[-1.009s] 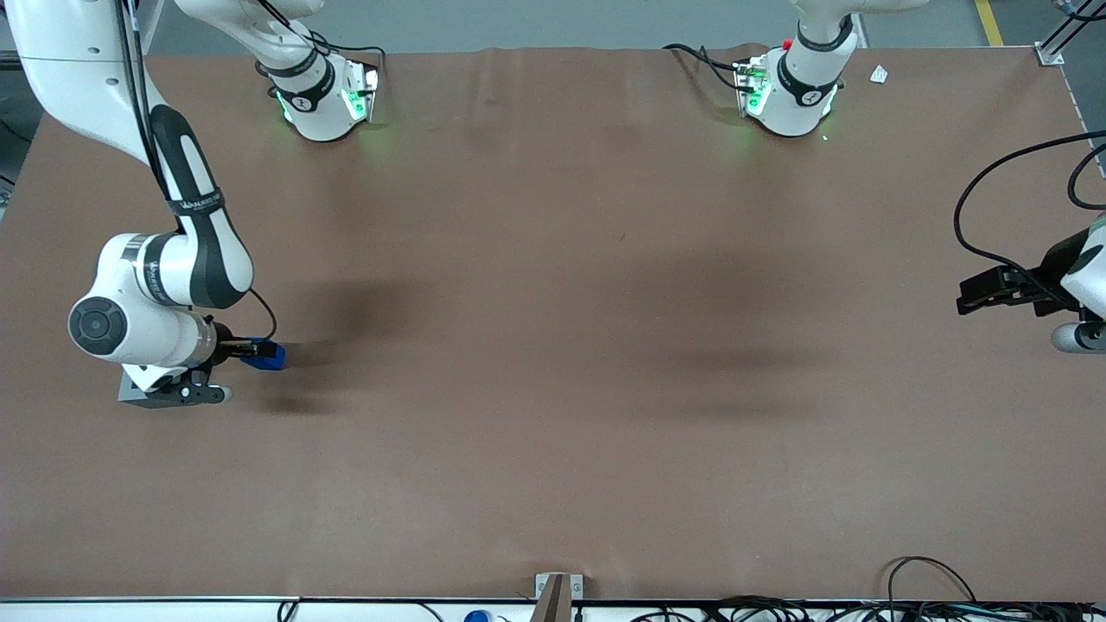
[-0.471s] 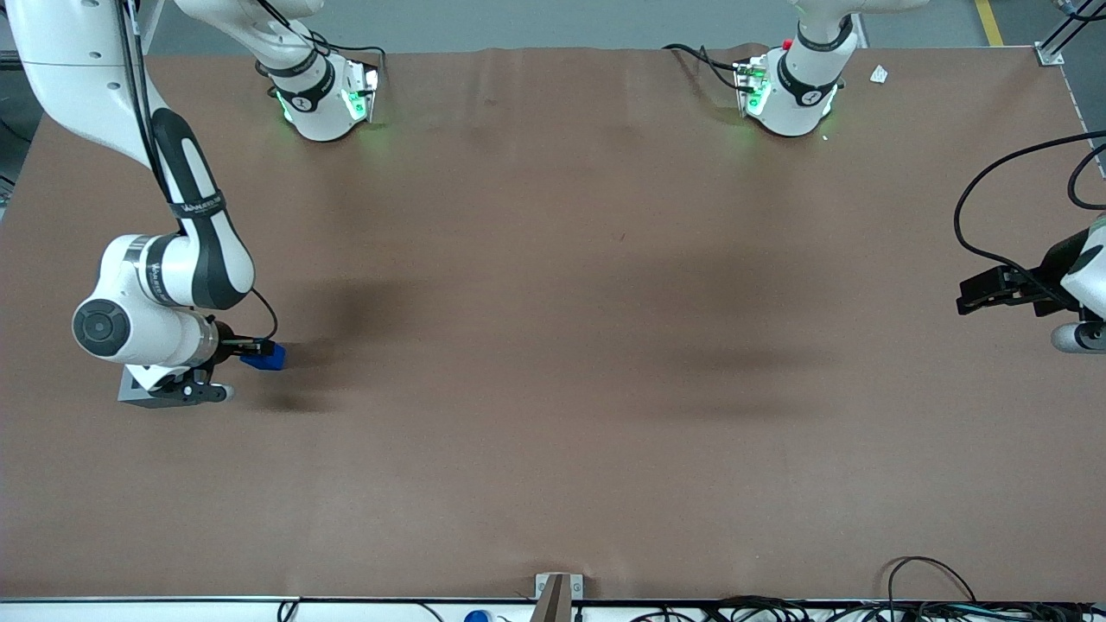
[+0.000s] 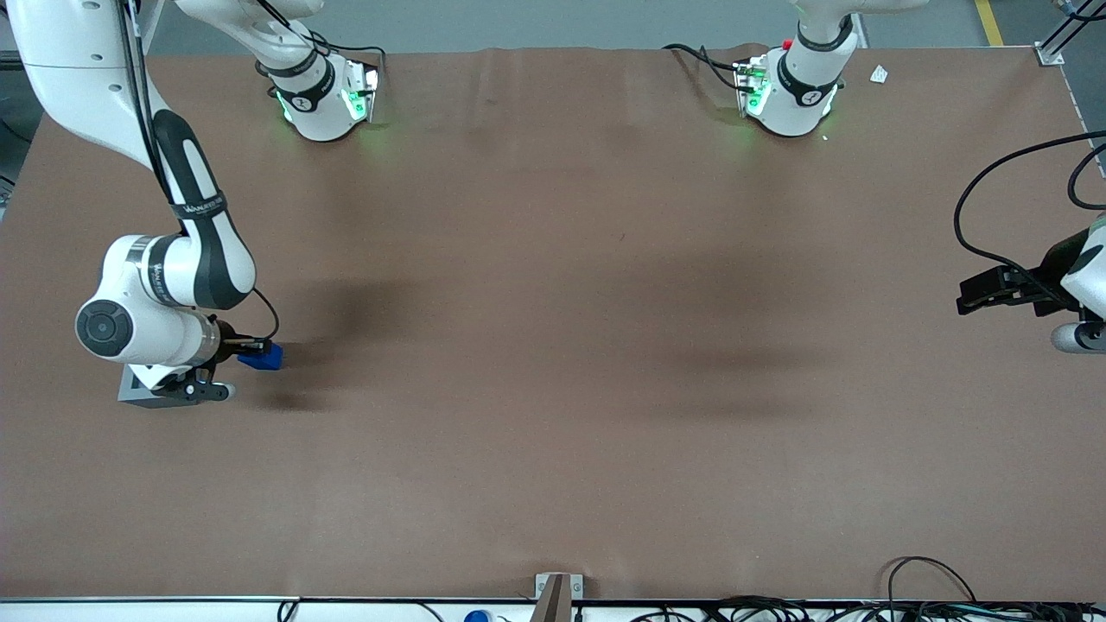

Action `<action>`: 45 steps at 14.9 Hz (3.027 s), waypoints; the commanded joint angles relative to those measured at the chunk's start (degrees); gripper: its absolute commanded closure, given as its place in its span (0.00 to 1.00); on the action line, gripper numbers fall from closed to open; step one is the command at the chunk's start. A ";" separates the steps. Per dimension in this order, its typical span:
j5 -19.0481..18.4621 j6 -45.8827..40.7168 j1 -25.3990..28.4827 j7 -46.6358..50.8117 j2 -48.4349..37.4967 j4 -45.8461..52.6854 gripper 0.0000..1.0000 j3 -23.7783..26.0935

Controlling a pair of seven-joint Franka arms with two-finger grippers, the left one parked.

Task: Insert blue part into gray base with right arm
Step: 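Close the right gripper on the blue block, then lift the blue block and carry it over the gray base's hole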

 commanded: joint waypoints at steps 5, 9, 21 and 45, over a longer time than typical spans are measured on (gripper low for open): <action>-0.22 -0.12 -1.14 0.27 -0.54 -0.66 0.82 0.63; -0.13 -5.37 -4.04 -5.08 -0.98 1.87 0.93 0.63; -0.74 -19.63 -9.05 -15.28 -0.37 18.59 0.98 0.46; -1.53 -16.38 -14.24 -18.80 5.96 25.62 1.00 0.28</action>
